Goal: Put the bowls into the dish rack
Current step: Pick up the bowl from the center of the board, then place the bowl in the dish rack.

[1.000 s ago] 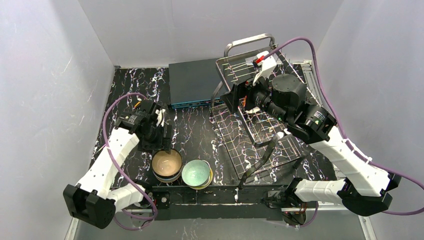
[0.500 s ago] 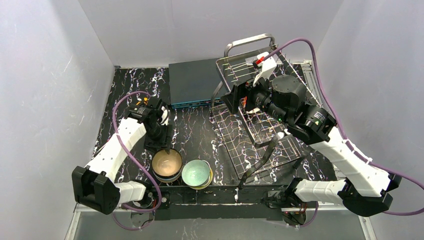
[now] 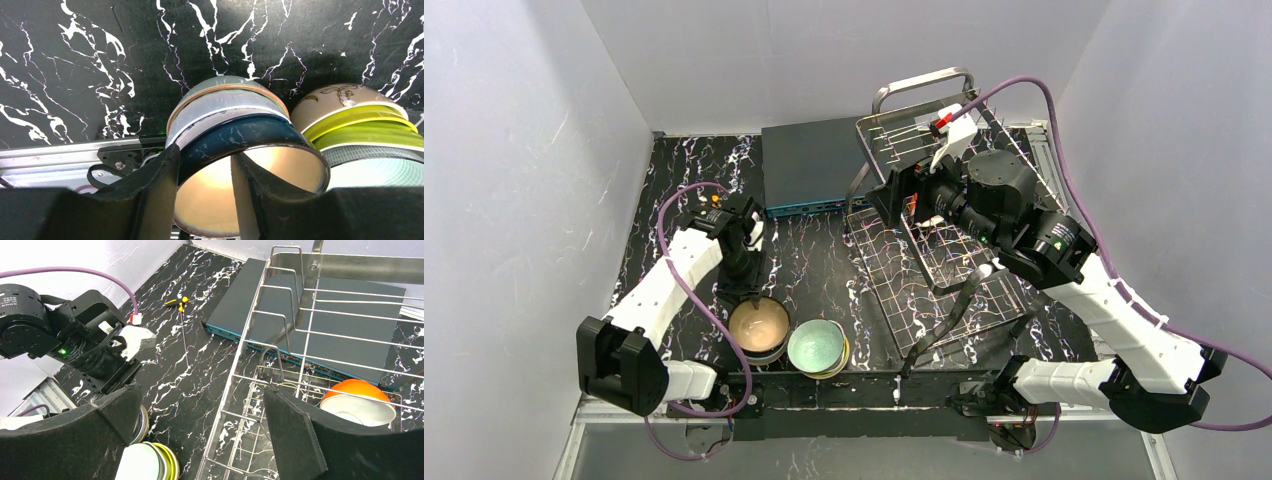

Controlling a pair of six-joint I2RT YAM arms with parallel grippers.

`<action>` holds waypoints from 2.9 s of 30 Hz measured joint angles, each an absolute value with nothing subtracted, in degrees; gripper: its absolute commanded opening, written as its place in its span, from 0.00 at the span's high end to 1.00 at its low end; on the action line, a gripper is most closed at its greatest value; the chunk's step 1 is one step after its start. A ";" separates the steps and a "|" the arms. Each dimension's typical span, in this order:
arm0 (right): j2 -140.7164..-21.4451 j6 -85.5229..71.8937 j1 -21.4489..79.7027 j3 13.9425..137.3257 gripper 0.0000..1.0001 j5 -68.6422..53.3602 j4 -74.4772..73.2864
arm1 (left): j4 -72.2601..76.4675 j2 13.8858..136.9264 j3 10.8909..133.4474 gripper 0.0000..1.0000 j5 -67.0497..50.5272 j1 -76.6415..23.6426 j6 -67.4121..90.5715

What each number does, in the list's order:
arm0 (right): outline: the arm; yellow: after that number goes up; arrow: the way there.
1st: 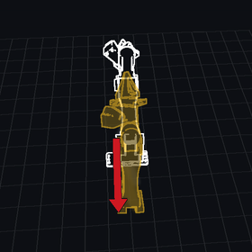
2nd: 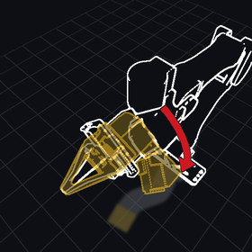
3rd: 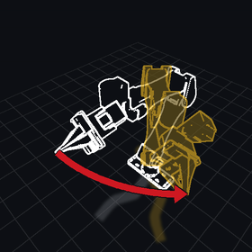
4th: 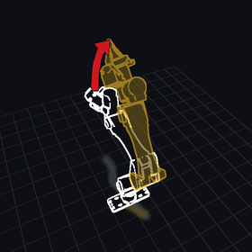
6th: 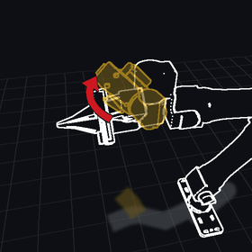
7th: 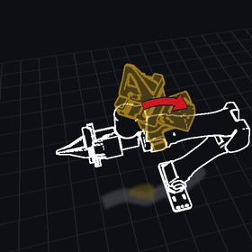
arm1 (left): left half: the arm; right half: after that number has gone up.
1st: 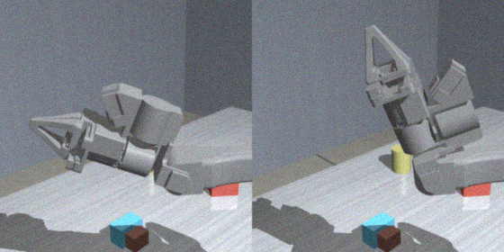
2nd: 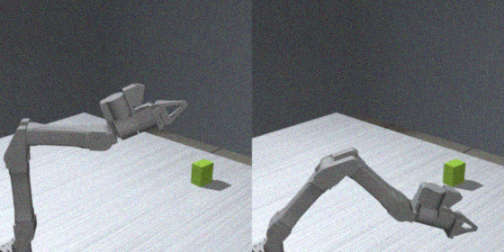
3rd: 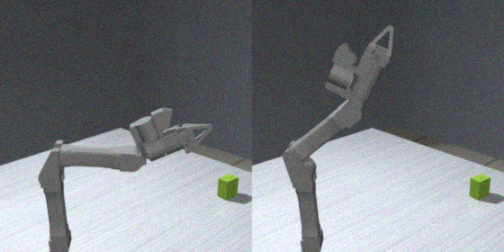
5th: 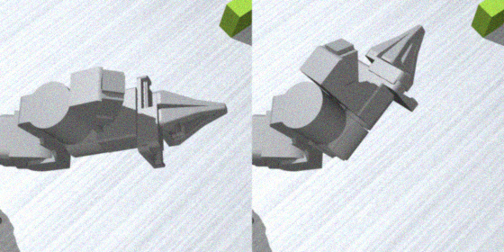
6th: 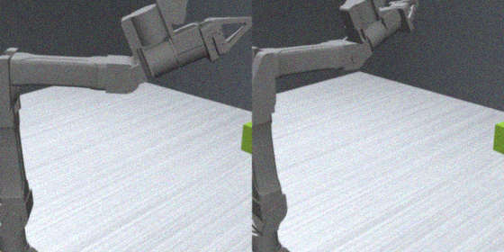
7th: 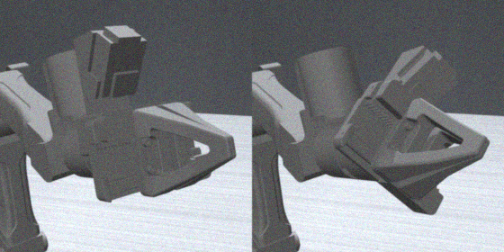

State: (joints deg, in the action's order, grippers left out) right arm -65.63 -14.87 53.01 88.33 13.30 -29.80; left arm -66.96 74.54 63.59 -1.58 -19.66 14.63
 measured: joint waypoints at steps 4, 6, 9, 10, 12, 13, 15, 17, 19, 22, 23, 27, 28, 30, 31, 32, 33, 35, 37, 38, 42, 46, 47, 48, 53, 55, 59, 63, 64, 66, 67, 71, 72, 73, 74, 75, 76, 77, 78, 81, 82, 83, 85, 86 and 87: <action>-65.65 -14.87 53.01 88.33 0.01 13.28 -29.78 | -66.96 74.54 63.46 0.66 -0.73 -19.66 14.55; -65.67 -14.87 53.01 88.33 0.01 13.28 -29.76 | -66.92 74.54 63.33 0.61 -0.47 -19.66 14.57; -65.71 -14.87 53.01 88.33 0.01 13.26 -29.74 | -66.61 74.54 62.96 0.56 -0.45 -19.70 14.79; -65.73 -14.87 53.01 88.33 0.01 13.23 -29.74 | -66.54 74.54 62.78 0.56 -0.40 -19.75 14.94; -65.73 -14.87 53.01 88.33 0.01 13.15 -29.76 | -66.43 74.54 62.35 0.56 -0.03 -19.97 15.16; -65.73 -14.87 53.01 88.33 0.01 13.13 -29.74 | -66.48 74.54 62.24 0.58 0.10 -20.03 15.18; -65.73 -14.87 53.01 88.33 0.01 13.10 -29.74 | -66.43 74.56 62.19 0.62 0.47 -20.25 15.22; -65.73 -14.87 53.01 88.33 0.01 13.08 -29.76 | -66.46 74.59 62.19 0.70 0.82 -20.49 15.38; -65.73 -14.87 53.01 88.33 0.01 13.06 -29.74 | -66.54 74.59 62.19 0.79 1.34 -20.69 15.14; -65.73 -14.90 53.01 88.33 0.01 13.04 -29.76 | -67.22 74.59 62.19 0.91 2.20 -20.86 14.74; -65.73 -14.90 53.01 88.33 0.01 13.02 -29.76 | -67.44 74.59 62.19 0.94 2.37 -20.86 14.61; -65.73 -14.90 53.01 88.33 0.01 12.88 -29.74 | -68.01 74.04 62.19 1.00 2.15 -20.99 14.66; -65.73 -14.92 53.01 88.33 0.01 12.86 -29.76 | -67.85 73.78 62.33 1.00 1.93 -20.99 14.90; -65.73 -14.96 53.01 88.33 0.01 12.80 -29.76 | -67.53 73.23 62.70 1.00 1.61 -21.12 15.05; -65.73 -14.98 53.01 88.33 0.01 12.71 -29.76 | -67.61 73.01 63.13 1.00 1.43 -21.12 15.00; -65.73 -15.05 53.01 88.33 0.01 12.67 -29.74 | -67.79 72.75 63.53 1.00 1.45 -21.12 14.83; -65.73 -15.07 53.01 88.33 0.01 12.64 -29.76 | -67.90 72.42 63.94 1.00 1.48 -21.15 14.63; -65.73 -15.14 53.01 88.33 0.01 12.45 -29.76 | -67.99 71.92 64.49 1.00 1.78 -21.23 14.33; -65.73 -15.31 53.01 88.33 0.01 11.99 -29.76 | -68.03 71.50 65.25 1.00 2.31 -21.23 13.85; -65.73 -15.31 53.01 88.33 0.01 11.97 -29.80 | -68.12 71.33 65.47 1.00 2.35 -21.23 13.63; -65.73 -15.35 53.01 88.33 0.01 11.79 -29.78 | -68.47 69.82 66.15 1.00 2.31 -21.23 13.04; -65.73 -15.46 53.01 88.33 0.01 11.79 -29.78 | -68.51 68.29 66.52 1.00 2.37 -21.26 12.82; -65.73 -15.49 53.01 88.33 0.01 11.79 -29.78 | -68.47 67.94 66.72 1.00 2.37 -21.26 12.78; -65.73 -15.51 53.01 88.33 0.01 11.79 -29.78 | -68.40 67.61 66.96 1.00 2.37 -21.26 12.71; -65.73 -15.53 53.01 88.33 0.01 11.77 -29.78 | -66.35 64.75 67.81 1.00 2.37 -21.26 12.60; -65.73 -15.55 53.01 88.33 0.01 11.77 -29.76 | -65.21 63.33 67.92 1.00 2.50 -21.26 12.71; -65.73 -15.64 53.01 88.33 0.01 11.77 -29.76 | -62.35 60.14 67.99 1.00 3.16 -21.26 13.37; -65.73 -15.75 53.01 88.33 0.01 11.79 -29.76 | -58.39 57.17 67.99 1.00 3.95 -21.26 13.69; -65.73 -15.75 53.01 88.33 0.01 11.79 -29.76 | -57.54 56.62 67.99 1.00 4.03 -21.26 13.74; -65.73 -15.77 53.01 88.33 0.01 11.81 -29.76 | -55.18 55.22 67.81 1.00 4.21 -21.26 13.78; -65.73 -15.79 53.01 88.33 0.01 11.81 -29.76 | -53.63 54.33 67.46 1.00 4.43 -21.26 13.89; -65.73 -15.79 53.01 88.33 0.01 11.81 -29.76 | -48.73 50.76 65.69 1.00 6.35 -21.26 14.81; -65.73 -15.79 53.01 88.33 0.01 11.84 -29.76 | -47.81 50.17 65.32 1.00 6.74 -21.26 15.03; -65.73 -15.79 53.01 88.33 0.01 11.84 -29.78 | -46.54 49.54 64.79 1.00 7.09 -21.26 15.07; -65.73 -15.79 53.01 88.33 0.01 11.84 -29.76 | -45.30 48.97 64.25 1.00 7.29 -21.26 15.09; -65.73 -15.81 53.01 88.33 0.01 11.84 -29.78 | -43.99 48.56 63.66 1.00 7.33 -21.26 15.07; -65.73 -15.81 53.01 88.33 0.01 11.84 -29.78 | -42.92 48.29 63.16 1.00 7.35 -21.26 15.09; -65.73 -15.81 53.01 88.33 0.01 11.84 -29.78 | -41.69 48.12 62.52 1.00 7.33 -21.23 15.22; -65.73 -15.79 53.01 88.33 0.01 11.86 -29.78 | -40.64 48.10 61.95 1.00 7.31 -21.23 15.51; -65.73 -15.77 53.01 88.33 0.01 11.92 -29.78 | -38.48 48.73 61.10 1.00 7.03 -21.23 16.75; -65.73 -15.77 53.01 88.33 0.01 11.97 -29.78 | -37.63 49.04 60.93 1.00 6.87 -21.23 17.37; -65.73 -15.77 53.01 88.33 0.01 12.01 -29.78 | -36.75 49.39 60.73 1.00 6.70 -21.23 18.06; -65.73 -15.75 53.01 88.33 0.01 12.05 -29.78 | -35.24 50.39 60.69 1.00 6.24 -21.23 19.25; -65.73 -15.73 53.01 88.33 0.01 12.08 -29.80 | -34.50 51.16 60.69 1.00 5.78 -21.23 19.81; -65.73 -15.70 53.01 88.33 0.01 12.12 -29.80 | -33.80 52.12 60.69 1.00 5.28 -21.23 20.38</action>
